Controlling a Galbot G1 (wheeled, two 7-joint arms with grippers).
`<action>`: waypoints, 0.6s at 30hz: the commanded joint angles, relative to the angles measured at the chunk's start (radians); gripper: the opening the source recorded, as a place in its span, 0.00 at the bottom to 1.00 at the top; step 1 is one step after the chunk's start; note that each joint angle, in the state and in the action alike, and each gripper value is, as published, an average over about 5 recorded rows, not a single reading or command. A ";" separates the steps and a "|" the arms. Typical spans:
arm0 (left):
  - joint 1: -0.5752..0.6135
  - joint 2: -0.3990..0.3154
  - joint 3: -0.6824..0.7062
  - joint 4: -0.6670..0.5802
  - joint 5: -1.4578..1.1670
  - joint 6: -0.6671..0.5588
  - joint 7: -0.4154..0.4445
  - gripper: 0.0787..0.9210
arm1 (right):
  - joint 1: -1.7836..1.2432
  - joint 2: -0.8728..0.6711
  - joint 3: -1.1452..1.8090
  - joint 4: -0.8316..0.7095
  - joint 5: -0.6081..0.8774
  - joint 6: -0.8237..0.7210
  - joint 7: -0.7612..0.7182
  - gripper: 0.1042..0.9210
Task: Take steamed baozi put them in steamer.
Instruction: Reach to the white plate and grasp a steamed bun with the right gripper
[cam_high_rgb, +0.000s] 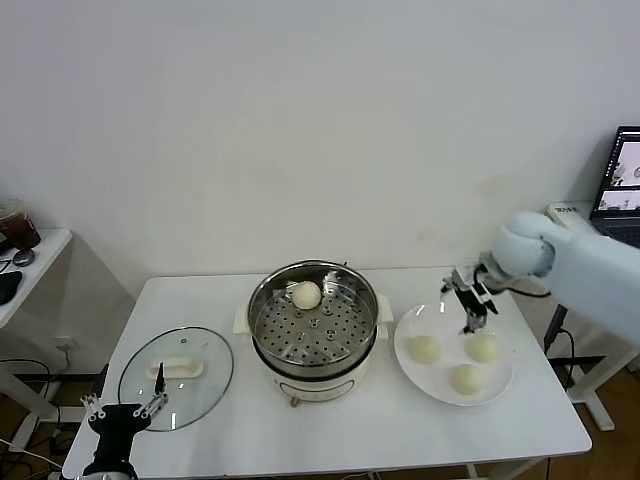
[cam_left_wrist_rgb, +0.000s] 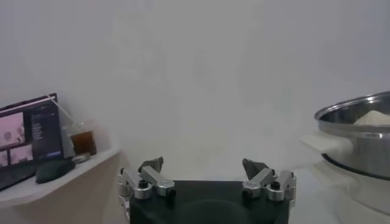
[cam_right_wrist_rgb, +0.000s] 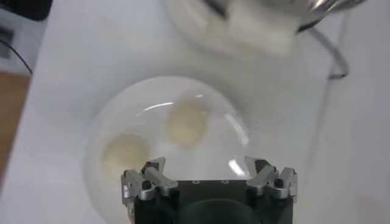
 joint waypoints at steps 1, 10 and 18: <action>0.005 -0.005 -0.004 -0.009 0.013 0.028 -0.011 0.88 | -0.268 -0.014 0.171 -0.046 -0.066 -0.042 0.002 0.88; 0.013 -0.015 -0.014 -0.002 0.025 0.015 -0.010 0.88 | -0.329 0.147 0.228 -0.182 -0.139 0.004 0.033 0.88; 0.008 -0.015 -0.024 0.010 0.027 0.008 -0.010 0.88 | -0.330 0.228 0.245 -0.261 -0.174 0.029 0.048 0.88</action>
